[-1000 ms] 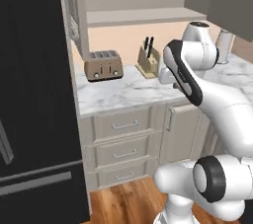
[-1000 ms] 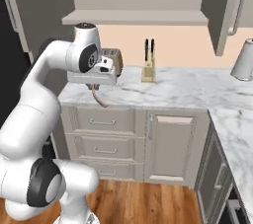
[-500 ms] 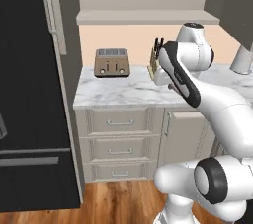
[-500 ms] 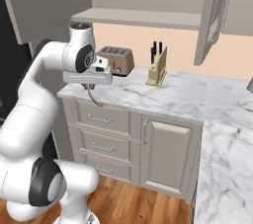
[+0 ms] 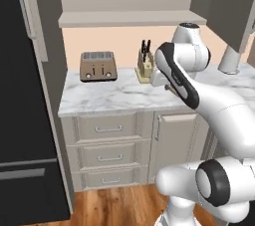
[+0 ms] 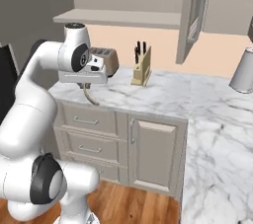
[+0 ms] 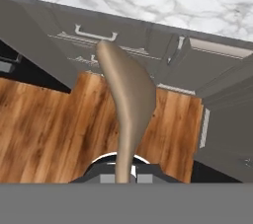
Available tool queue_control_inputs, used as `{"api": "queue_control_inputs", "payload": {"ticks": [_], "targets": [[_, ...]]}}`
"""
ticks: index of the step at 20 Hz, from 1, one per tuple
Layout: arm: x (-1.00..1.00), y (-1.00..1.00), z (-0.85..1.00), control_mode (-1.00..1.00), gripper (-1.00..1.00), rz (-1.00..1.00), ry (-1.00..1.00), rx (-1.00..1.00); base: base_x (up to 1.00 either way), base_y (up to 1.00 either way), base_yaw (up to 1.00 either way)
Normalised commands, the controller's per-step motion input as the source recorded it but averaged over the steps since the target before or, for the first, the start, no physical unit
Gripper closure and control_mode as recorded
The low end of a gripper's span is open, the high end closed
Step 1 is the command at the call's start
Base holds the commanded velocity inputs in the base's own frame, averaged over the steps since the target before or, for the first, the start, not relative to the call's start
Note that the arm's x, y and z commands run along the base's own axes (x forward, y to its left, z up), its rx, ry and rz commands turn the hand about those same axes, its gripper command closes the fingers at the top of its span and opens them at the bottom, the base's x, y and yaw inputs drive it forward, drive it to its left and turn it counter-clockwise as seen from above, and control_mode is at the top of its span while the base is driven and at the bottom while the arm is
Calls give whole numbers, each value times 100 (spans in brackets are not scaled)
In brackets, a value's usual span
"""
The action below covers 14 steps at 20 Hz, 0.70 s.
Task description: Organize the utensils by type. Pick up the wooden spoons from the counter and place them in the open cabinet. Then pick up the metallic utensils from the counter and place them in the open drawer.
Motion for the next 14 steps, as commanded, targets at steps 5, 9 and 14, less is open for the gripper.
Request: {"api": "queue_control_inputs", "payload": {"ticks": [5,9,14], "targets": [[0,0,0,100,100,0,0,0,40,2,-25],[0,0,0,100,100,0,0,0,50,13,-19],[0,0,0,100,100,0,0,0,92,18,-2]]}}
